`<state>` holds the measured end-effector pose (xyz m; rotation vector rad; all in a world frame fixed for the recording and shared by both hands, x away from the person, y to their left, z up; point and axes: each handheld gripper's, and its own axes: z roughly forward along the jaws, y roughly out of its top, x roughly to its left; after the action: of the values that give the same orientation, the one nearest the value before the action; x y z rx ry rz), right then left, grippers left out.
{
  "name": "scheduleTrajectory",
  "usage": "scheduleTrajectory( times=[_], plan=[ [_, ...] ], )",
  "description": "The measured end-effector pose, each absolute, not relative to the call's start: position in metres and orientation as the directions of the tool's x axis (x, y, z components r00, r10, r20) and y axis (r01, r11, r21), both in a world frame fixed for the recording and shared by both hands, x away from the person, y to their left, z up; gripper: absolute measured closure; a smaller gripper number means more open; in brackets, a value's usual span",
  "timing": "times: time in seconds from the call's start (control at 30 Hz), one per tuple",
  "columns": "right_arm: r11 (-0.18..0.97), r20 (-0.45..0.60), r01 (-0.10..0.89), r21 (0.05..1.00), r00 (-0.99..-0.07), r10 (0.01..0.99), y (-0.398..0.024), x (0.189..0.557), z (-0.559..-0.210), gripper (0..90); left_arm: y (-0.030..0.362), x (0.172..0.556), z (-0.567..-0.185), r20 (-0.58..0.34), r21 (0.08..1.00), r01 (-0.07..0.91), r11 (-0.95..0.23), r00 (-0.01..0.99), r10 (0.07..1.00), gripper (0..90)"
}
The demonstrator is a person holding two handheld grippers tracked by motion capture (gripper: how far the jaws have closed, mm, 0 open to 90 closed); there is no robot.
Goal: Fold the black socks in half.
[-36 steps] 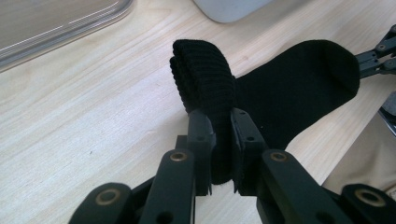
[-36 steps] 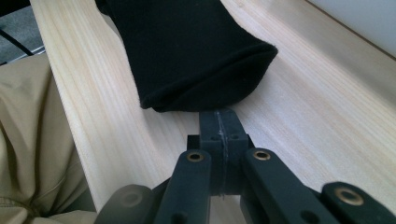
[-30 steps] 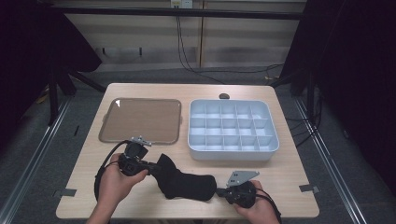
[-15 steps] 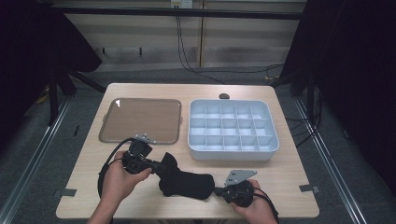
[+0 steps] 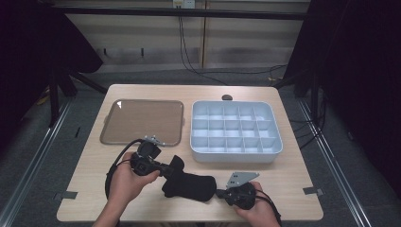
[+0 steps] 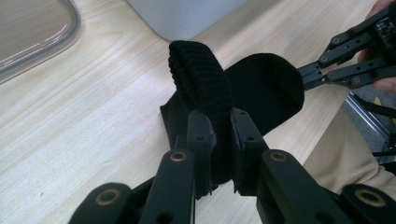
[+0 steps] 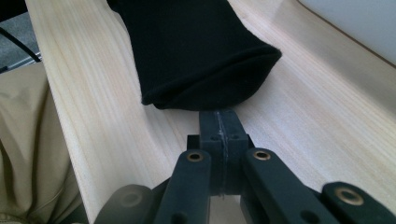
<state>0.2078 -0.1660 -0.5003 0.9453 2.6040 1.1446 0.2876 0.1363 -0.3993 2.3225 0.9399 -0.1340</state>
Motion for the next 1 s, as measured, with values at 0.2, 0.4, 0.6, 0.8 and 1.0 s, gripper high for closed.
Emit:
scheduleTrajectory(
  times=[0.2, 0.4, 0.6, 0.8, 1.0],
  plan=[
    [0.515, 0.111, 0.486, 0.706, -0.795, 0.597, -0.166, 0.208, -0.500, 90.0, 0.130, 0.287, -0.401, -0.319, 0.509, 0.655, -0.558, 0.746, 0.584, 80.2],
    [0.514, 0.112, 0.485, 0.707, -0.795, 0.596, -0.166, 0.208, -0.501, 90.0, 0.125, 0.286, -0.402, -0.317, 0.502, 0.650, -0.570, 0.752, 0.578, 80.3],
    [0.511, 0.117, 0.490, 0.707, -0.793, 0.598, -0.165, 0.208, -0.501, 90.0, 0.120, 0.285, -0.404, -0.315, 0.496, 0.647, -0.579, 0.755, 0.575, 80.2],
    [0.512, 0.117, 0.489, 0.706, -0.793, 0.598, -0.165, 0.208, -0.501, 90.0, 0.117, 0.285, -0.403, -0.315, 0.495, 0.646, -0.582, 0.757, 0.572, 80.3],
    [0.513, 0.113, 0.485, 0.708, -0.795, 0.596, -0.165, 0.209, -0.501, 90.0, 0.111, 0.285, -0.402, -0.314, 0.492, 0.638, -0.592, 0.765, 0.563, 80.3]
  ],
)
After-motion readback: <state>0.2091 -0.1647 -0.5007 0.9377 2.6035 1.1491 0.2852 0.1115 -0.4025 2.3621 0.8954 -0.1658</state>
